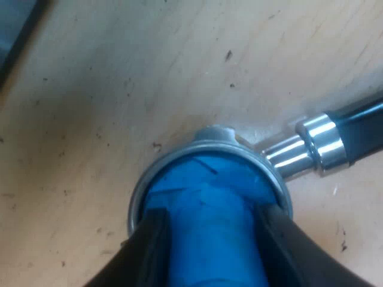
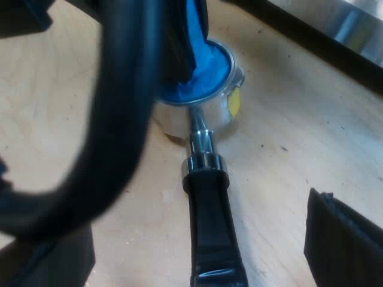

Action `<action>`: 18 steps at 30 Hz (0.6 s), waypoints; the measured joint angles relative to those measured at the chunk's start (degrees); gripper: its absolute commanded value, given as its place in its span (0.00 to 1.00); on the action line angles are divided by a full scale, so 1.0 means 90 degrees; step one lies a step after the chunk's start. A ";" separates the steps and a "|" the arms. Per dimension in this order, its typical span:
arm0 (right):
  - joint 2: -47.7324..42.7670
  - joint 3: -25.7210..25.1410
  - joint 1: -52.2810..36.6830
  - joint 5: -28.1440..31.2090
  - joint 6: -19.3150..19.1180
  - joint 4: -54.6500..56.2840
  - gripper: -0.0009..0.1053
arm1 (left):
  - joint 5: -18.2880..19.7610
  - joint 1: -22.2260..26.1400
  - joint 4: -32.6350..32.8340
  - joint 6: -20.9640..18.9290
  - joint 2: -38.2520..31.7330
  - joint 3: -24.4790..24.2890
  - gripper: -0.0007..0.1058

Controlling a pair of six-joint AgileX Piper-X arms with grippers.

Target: Grind coffee beans and then tamp

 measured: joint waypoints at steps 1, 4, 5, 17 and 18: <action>0.0000 0.0000 0.0000 0.0000 0.0000 0.0000 0.71 | 0.0084 0.0015 -0.0016 0.0003 0.0037 0.0000 0.01; 0.0000 0.0000 0.0000 0.0000 0.0000 0.0000 0.71 | 0.0179 0.0025 -0.0032 0.0002 0.0130 -0.0017 0.01; 0.0000 0.0000 0.0000 0.0000 0.0000 0.0000 0.71 | 0.0185 0.0025 -0.0032 0.0002 0.0131 -0.0017 0.01; 0.0000 0.0000 0.0000 0.0000 0.0000 0.0000 0.71 | 0.0222 0.0025 -0.0060 0.0002 0.0179 -0.0055 0.01; 0.0000 0.0000 0.0000 0.0000 0.0000 0.0000 0.71 | 0.0222 0.0025 -0.0060 0.0002 0.0179 -0.0055 0.01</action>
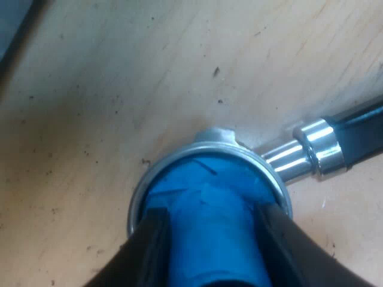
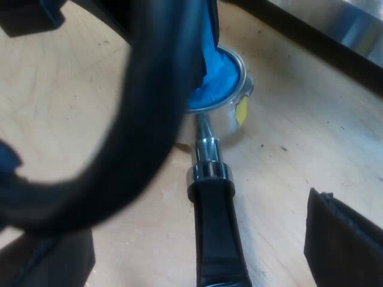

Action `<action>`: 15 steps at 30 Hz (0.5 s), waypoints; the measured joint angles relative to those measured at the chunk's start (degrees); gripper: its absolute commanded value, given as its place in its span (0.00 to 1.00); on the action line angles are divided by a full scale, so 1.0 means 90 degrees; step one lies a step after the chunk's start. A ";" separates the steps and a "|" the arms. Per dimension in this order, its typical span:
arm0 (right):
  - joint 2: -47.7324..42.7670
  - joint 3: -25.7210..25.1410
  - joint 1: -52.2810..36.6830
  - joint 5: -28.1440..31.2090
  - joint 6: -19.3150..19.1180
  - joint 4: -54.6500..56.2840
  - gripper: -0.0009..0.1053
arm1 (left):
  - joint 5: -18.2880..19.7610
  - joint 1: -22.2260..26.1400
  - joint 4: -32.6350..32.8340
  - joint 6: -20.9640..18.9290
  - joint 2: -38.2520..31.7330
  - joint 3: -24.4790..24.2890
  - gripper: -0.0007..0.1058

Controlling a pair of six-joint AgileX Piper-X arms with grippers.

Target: Grind coffee beans and then tamp

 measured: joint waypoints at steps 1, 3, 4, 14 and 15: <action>0.0000 0.0000 0.0000 0.0000 0.0000 0.0000 0.71 | 0.0000 0.0000 0.0000 0.0000 0.0000 0.0000 0.01; 0.0000 0.0000 0.0000 0.0000 0.0000 0.0000 0.71 | 0.0000 0.0000 -0.0015 0.0000 0.0000 0.0017 0.01; 0.0000 0.0000 0.0000 0.0000 0.0000 0.0000 0.71 | 0.0012 0.0000 -0.0015 0.0000 0.0000 0.0050 0.01; 0.0000 0.0000 0.0000 0.0009 0.0000 -0.0033 0.71 | 0.0012 0.0000 0.0043 0.0000 0.0000 -0.0020 0.01; 0.0000 0.0000 0.0000 0.0009 0.0000 -0.0061 0.71 | 0.0012 0.0000 0.0127 0.0000 0.0000 -0.0107 0.01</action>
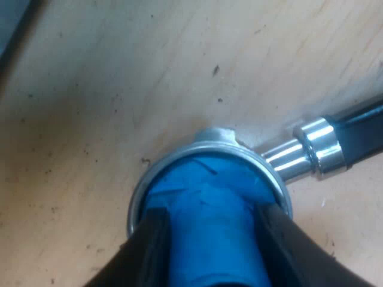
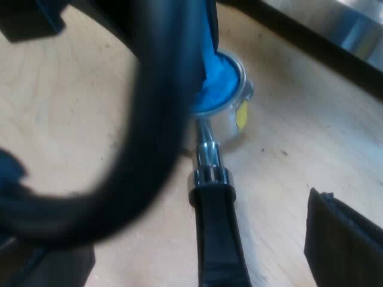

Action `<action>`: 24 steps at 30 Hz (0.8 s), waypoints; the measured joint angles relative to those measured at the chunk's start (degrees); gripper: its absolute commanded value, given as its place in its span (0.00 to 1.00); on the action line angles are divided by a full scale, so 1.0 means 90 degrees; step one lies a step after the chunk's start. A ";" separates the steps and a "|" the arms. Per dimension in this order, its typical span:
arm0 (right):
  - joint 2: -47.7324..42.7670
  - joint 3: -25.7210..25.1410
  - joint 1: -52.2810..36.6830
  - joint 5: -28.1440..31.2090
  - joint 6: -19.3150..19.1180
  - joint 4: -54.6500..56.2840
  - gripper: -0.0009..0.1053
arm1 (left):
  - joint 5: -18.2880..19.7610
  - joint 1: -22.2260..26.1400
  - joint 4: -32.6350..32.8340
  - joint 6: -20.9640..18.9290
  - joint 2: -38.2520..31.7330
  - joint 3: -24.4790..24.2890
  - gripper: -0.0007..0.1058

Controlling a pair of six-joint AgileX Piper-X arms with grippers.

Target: Grind coffee beans and then tamp

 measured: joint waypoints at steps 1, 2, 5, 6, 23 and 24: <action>0.0000 0.0000 0.0000 0.0000 0.0000 -0.0040 0.71 | 0.0000 0.0000 0.0014 0.0000 0.0018 -0.0020 0.01; 0.0000 0.0000 0.0000 0.0000 0.0000 -0.0083 0.71 | 0.0000 0.0000 0.0077 0.0000 0.0054 -0.0062 0.01; 0.0000 0.0000 0.0000 0.0000 0.0000 -0.0145 0.71 | 0.0000 0.0000 0.0267 0.0000 0.0096 -0.0201 0.01; 0.0000 0.0000 0.0000 0.0000 0.0000 -0.0175 0.71 | 0.0000 0.0000 0.0285 0.0000 0.0099 -0.0235 0.01; 0.0000 -0.1129 0.0000 0.0334 -0.0311 0.0607 0.71 | 0.0003 0.0257 0.1207 0.0000 -0.1581 -0.0433 0.01; 0.0000 -0.1186 0.0000 0.0334 -0.0338 0.0671 0.71 | 0.0004 0.0339 0.1288 0.0000 -0.1684 -0.0433 0.01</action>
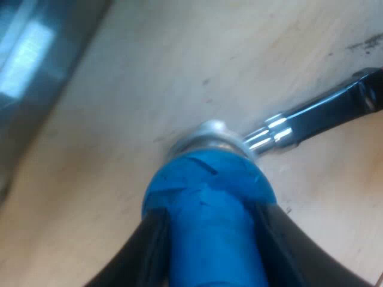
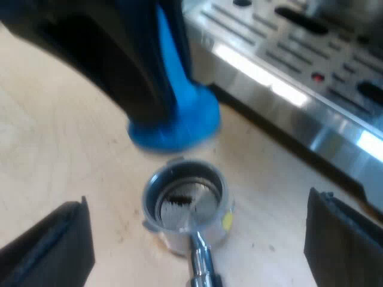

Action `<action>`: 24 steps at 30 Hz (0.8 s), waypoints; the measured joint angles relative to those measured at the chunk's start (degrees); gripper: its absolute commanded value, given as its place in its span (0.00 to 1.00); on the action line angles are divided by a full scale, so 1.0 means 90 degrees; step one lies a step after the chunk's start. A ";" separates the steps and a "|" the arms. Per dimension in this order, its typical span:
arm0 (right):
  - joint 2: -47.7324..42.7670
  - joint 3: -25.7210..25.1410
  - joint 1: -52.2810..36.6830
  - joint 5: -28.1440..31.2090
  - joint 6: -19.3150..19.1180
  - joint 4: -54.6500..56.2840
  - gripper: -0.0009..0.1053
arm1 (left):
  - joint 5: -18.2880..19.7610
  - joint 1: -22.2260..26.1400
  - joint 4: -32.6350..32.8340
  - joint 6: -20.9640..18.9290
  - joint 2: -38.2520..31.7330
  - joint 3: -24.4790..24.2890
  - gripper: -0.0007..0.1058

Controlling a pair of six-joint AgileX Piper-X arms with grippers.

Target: Grind coffee beans and then tamp

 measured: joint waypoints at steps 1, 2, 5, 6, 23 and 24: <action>0.0000 -0.0107 0.0000 0.0000 -0.0009 0.0106 0.71 | -0.0012 0.0152 0.0118 0.0000 -0.0263 0.0000 0.01; 0.0000 -0.0195 0.0000 0.0000 -0.0008 0.0203 0.71 | -0.0021 0.0315 0.0197 0.0000 -0.0465 -0.0023 0.01; 0.0000 -0.0374 0.0000 0.0000 -0.0025 0.0321 0.71 | -0.0031 0.0553 0.0500 -0.0017 -0.0697 -0.0020 0.01; 0.0000 -0.0411 0.0000 -0.0019 -0.0052 0.0341 0.71 | -0.0031 0.0627 0.0589 -0.0017 -0.0733 -0.0007 0.01; 0.0743 -0.0489 0.0000 -0.1293 -0.0187 -0.0052 0.71 | -0.0031 0.2226 0.0838 -0.0543 -0.0862 0.0895 0.01; 0.0806 -0.0502 0.0000 -0.1293 -0.0187 -0.0114 0.71 | -0.0031 0.2283 0.0807 -0.0552 -0.0862 0.0933 0.01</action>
